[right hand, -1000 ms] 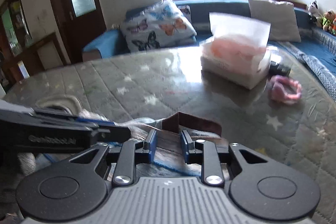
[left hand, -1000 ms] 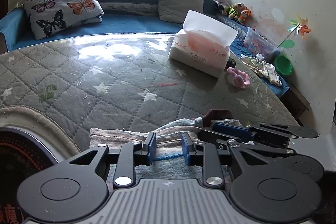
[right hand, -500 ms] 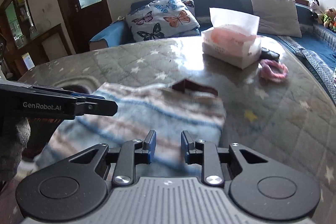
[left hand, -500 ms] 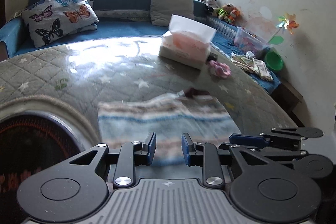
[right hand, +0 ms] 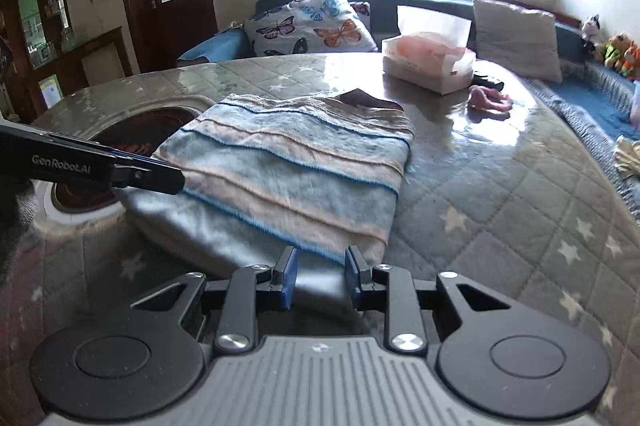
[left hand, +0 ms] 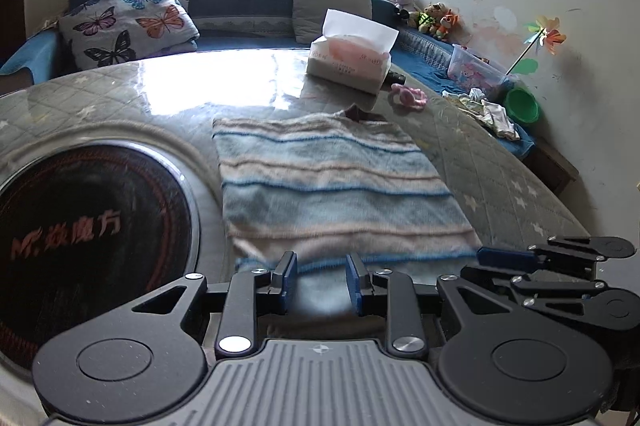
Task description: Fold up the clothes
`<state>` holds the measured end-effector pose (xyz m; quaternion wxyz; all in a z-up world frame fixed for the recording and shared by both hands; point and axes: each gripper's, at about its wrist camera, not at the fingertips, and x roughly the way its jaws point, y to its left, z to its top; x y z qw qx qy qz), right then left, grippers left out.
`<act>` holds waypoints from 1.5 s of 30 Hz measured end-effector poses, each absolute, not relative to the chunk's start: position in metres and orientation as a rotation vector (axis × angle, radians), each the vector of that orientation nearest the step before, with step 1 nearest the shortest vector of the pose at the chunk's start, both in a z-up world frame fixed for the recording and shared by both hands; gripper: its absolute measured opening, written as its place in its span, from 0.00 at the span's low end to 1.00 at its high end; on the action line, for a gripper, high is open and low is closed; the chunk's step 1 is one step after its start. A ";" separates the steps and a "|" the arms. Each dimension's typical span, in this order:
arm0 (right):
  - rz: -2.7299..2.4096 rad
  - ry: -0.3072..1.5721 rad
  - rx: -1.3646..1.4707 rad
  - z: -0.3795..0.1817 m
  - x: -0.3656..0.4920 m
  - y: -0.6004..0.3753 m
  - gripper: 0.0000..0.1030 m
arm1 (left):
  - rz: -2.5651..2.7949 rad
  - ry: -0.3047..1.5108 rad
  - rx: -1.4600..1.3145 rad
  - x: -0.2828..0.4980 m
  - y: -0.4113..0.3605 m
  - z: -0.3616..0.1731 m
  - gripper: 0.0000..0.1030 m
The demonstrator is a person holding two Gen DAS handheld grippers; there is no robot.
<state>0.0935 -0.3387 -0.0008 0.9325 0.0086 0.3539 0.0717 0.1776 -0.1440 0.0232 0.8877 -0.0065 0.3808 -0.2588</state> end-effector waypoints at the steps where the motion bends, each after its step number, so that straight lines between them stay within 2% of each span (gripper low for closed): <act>1: 0.141 0.717 0.016 0.000 0.090 -0.338 0.25 | -0.535 0.782 -0.004 0.174 -0.143 0.023 0.28; 8: 0.111 0.698 0.026 -0.001 0.081 -0.339 0.30 | -0.506 0.787 -0.040 0.166 -0.134 0.019 0.30; 11: 0.101 0.682 0.047 0.003 0.075 -0.341 0.40 | -0.498 0.789 -0.051 0.159 -0.129 0.022 0.30; 13: 0.104 0.677 0.055 0.004 0.070 -0.339 0.54 | -0.492 0.791 -0.060 0.152 -0.126 0.023 0.37; 14: 0.104 0.674 0.055 0.004 0.067 -0.338 0.56 | -0.485 0.789 -0.056 0.148 -0.125 0.024 0.45; 19: 0.093 0.657 0.083 0.002 0.050 -0.332 0.77 | -0.449 0.777 -0.037 0.129 -0.118 0.027 0.60; 21: 0.091 0.651 0.093 0.001 0.045 -0.331 0.80 | -0.438 0.768 -0.038 0.122 -0.114 0.028 0.71; 24: 0.095 0.640 0.109 0.000 0.036 -0.326 0.87 | -0.427 0.759 -0.036 0.111 -0.109 0.029 0.80; 26: 0.097 0.637 0.109 -0.001 0.030 -0.322 0.89 | -0.420 0.750 -0.033 0.103 -0.106 0.030 0.86; 29: 0.089 0.629 0.093 -0.001 0.023 -0.315 0.99 | -0.411 0.739 -0.026 0.093 -0.103 0.030 0.91; 35: 0.074 0.616 0.074 0.000 0.011 -0.302 1.00 | -0.393 0.711 -0.012 0.076 -0.095 0.030 1.00; 45: 0.014 0.645 0.115 -0.006 0.001 -0.295 1.00 | -0.362 0.696 0.007 0.055 -0.088 0.024 1.00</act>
